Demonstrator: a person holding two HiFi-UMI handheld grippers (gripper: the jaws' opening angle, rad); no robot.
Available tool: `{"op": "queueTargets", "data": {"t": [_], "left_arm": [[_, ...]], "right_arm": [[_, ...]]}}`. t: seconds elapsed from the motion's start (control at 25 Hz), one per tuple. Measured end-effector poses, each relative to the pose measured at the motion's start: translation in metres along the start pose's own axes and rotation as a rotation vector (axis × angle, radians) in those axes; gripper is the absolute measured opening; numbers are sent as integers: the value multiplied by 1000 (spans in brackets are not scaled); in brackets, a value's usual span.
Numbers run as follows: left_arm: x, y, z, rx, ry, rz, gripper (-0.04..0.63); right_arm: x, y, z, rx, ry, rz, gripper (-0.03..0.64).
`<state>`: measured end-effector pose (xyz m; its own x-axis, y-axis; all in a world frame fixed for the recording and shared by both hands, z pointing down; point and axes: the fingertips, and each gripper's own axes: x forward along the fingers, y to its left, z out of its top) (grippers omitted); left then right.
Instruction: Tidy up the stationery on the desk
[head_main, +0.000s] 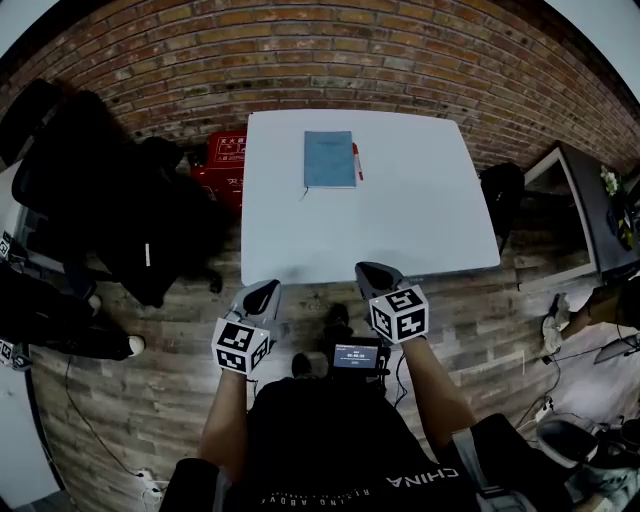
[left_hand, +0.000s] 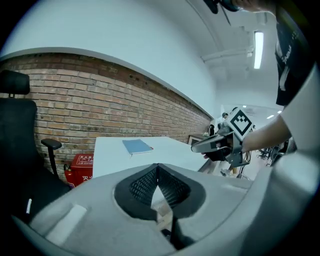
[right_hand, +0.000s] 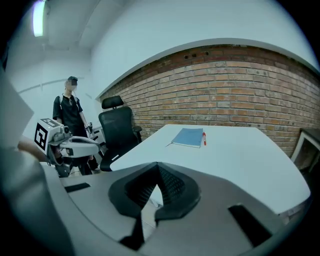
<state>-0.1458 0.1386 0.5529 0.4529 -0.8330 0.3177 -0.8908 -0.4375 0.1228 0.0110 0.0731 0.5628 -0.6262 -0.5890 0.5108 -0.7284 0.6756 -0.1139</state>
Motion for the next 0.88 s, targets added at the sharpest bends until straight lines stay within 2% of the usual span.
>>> {"op": "queueTargets", "data": {"t": [0.28, 0.88], "left_arm": [[-33, -15, -15, 16, -32, -5, 11], [-40, -45, -20, 26, -53, -37, 11]], "right_arm": [[-34, 29, -22, 4, -21, -33, 8], [-71, 34, -45, 42, -25, -81, 8]]}}
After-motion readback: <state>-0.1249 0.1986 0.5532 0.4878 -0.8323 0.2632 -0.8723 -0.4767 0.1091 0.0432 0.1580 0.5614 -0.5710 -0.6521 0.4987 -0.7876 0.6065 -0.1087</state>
